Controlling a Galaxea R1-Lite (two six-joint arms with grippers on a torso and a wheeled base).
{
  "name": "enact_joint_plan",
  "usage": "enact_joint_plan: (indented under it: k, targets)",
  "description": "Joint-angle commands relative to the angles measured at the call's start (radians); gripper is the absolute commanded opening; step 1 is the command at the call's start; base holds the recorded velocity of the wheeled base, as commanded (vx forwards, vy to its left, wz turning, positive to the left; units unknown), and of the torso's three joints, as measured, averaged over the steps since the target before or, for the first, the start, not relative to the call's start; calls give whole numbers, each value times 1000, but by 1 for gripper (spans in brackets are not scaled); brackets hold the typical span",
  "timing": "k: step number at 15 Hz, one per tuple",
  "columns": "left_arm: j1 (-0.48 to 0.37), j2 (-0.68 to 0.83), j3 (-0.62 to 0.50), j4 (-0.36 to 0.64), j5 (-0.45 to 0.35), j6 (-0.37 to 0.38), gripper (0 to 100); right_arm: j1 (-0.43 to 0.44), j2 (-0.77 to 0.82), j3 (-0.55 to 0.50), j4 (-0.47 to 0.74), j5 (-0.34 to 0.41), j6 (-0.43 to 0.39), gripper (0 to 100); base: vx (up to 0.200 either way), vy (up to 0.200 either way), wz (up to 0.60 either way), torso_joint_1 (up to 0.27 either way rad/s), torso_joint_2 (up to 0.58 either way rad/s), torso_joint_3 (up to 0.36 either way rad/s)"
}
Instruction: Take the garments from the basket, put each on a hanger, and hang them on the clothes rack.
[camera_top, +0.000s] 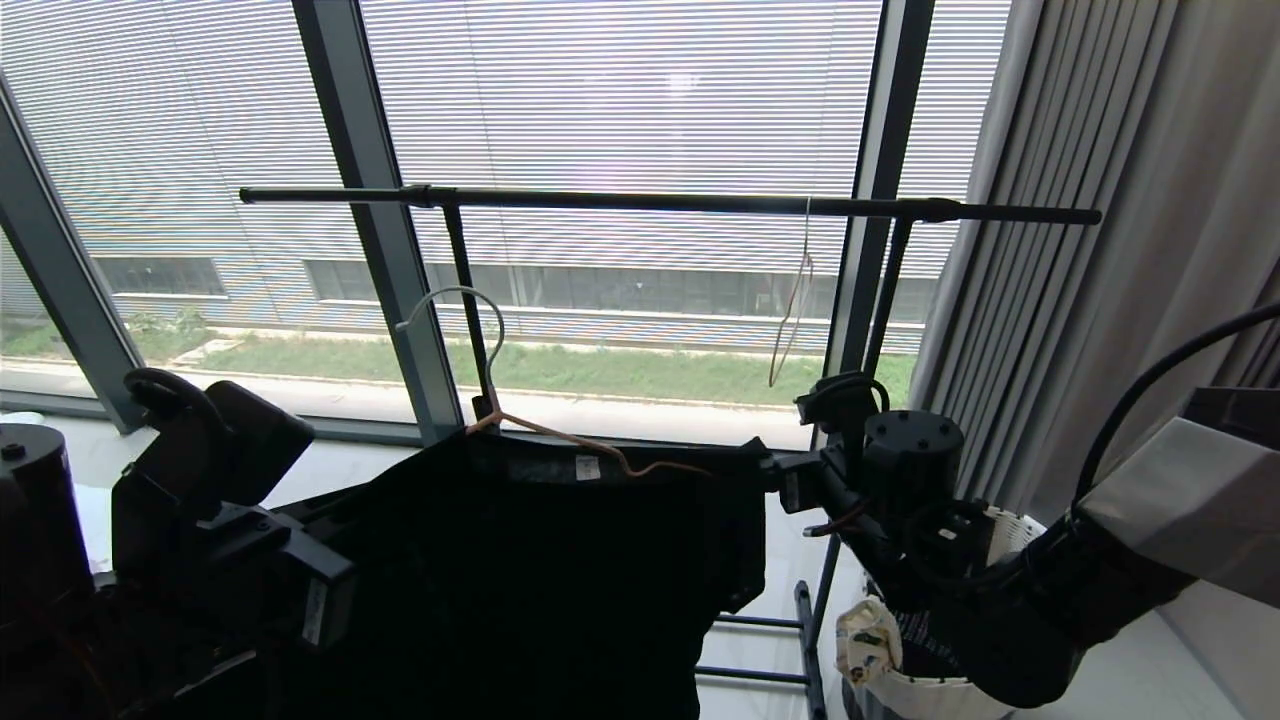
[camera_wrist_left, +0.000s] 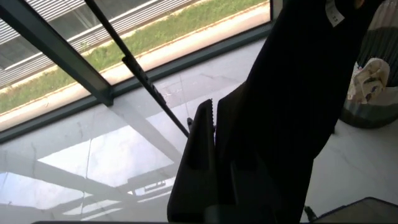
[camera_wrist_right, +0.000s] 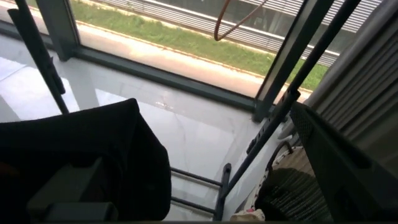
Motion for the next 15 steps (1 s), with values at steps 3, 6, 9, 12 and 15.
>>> enact_joint_plan:
  k: [3, 6, 9, 12, 15]
  targets:
    - [-8, 5, 27, -1, 1, 27, 0, -9, -100, 0, 62, 97, 0, 100, 0, 0, 0, 0, 0, 0]
    - [-14, 9, 125, -119, 1, 130, 0, -41, -183, 0, 142, 244, -2, 100, 0, 0, 0, 0, 0, 0]
    - [-9, 114, 231, -402, 3, 164, 0, -66, -276, 1, 246, 327, -26, 100, 0, 0, 0, 0, 0, 0]
    - [1, 210, 225, -529, 36, 169, 0, -66, -361, 0, 374, 393, -46, 100, 0, 0, 0, 0, 0, 0]
    - [1, 275, 225, -615, 68, 172, 0, -66, -446, 0, 487, 448, -57, 100, 0, 0, 0, 0, 0, 0]
